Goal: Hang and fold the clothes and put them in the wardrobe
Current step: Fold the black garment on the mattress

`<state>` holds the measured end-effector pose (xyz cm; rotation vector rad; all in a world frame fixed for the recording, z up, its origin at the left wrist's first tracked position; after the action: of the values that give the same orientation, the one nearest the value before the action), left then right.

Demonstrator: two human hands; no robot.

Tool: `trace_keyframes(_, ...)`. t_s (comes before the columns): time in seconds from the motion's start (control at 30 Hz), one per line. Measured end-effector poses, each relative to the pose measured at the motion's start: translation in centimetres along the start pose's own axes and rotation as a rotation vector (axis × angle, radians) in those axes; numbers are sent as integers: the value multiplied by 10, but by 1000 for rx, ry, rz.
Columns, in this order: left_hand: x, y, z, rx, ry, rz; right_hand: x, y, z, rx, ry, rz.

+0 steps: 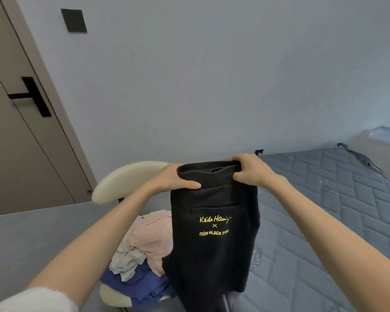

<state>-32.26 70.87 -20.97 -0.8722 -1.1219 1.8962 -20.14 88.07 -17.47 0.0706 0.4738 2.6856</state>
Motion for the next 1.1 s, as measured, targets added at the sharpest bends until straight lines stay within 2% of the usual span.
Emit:
trace_keyframes(0.1,36,-19,-22,394,-73,-103,4,-29,-10,-285,47,-39)
trace_keyframes(0.2,75,-26,-39,535,-17,-107,17,-55,-14,-373,5,-76)
trace_keyframes(0.3,119,-40,-37,473,-51,-133,43,-83,-1,-341,-190,-107)
trace_keyframes(0.43,179,-79,-16,372,-209,-219,90,-113,45,-314,-444,-70)
trace_keyframes(0.67,249,-116,-20,331,-357,-423,136,-168,91,-323,-602,-88)
trace_keyframes(0.87,261,-56,-76,238,-372,-379,115,-214,42,-333,-576,-89)
trace_keyframes(1.1,252,92,-191,169,-239,-292,75,-288,-113,-398,-261,-163)
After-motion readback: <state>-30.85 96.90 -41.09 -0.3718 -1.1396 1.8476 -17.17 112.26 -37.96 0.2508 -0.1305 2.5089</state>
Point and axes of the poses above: each hand's wrist, its own x-axis towards the middle knuckle, its own z-axis out of the back of the hand, y = z × x, the point moved 6 cm from there along x, towards the middle knuckle, and after that the axes turned 6 degrees about -x, right-handed, at the moved point
